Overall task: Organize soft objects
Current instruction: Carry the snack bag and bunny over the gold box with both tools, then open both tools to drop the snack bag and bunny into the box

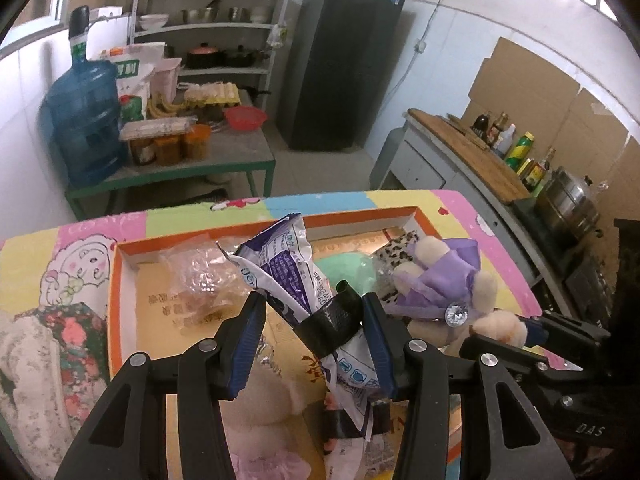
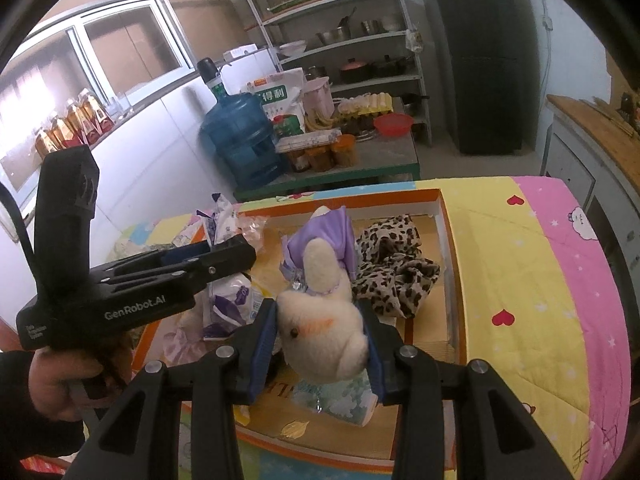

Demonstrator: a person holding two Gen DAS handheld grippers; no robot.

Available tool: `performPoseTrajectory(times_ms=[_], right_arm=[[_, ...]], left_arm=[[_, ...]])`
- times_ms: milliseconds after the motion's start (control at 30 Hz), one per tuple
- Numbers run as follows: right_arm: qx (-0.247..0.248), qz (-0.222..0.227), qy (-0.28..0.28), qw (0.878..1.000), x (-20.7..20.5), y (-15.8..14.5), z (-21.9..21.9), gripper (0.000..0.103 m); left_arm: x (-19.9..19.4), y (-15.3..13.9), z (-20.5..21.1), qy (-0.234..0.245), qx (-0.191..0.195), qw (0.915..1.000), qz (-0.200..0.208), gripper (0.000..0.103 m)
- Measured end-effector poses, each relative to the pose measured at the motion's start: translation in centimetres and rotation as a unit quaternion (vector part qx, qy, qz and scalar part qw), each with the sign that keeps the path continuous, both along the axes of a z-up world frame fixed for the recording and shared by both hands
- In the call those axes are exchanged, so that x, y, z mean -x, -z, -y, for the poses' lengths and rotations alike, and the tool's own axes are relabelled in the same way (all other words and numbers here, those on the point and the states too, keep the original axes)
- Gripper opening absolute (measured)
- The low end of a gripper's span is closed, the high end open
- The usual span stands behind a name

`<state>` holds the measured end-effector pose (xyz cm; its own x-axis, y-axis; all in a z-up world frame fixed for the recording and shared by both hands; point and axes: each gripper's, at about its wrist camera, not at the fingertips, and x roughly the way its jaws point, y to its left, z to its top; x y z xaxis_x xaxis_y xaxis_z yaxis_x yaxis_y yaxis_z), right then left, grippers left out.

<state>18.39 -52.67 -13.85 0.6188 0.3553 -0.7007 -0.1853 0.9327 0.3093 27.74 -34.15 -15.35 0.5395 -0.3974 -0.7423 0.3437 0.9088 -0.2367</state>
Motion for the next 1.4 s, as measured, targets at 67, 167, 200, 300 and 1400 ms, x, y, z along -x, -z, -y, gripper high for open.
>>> performPoseTrajectory(times_ms=[67,167,200,300,1400], right_arm=[[0.002,-0.006,0.001,1.000,-0.2,0.3,-0.1,0.041],[0.001,-0.014,0.001,1.000,-0.4,0.7,-0.3,0.041],[0.001,-0.015,-0.001,1.000,-0.4,0.7,-0.3,0.041],[0.008,-0.012,-0.003,1.000,-0.2,0.7,-0.6,0.043],[0.033,0.014,0.056,0.998,4.9,-2.2,-2.5,0.058]], left_arm=[[-0.2,0.4,0.0,0.000,0.001,1.0000,-0.004,0.051],[-0.6,0.9,-0.2,-0.003,0.006,0.9999,-0.013,0.052],[-0.7,1.0,-0.3,-0.005,0.009,0.9998,-0.017,0.052],[-1.0,1.2,-0.5,-0.005,0.017,0.9996,-0.023,0.053],[4.5,-4.1,-5.7,0.001,0.064,0.9975,0.030,0.074]])
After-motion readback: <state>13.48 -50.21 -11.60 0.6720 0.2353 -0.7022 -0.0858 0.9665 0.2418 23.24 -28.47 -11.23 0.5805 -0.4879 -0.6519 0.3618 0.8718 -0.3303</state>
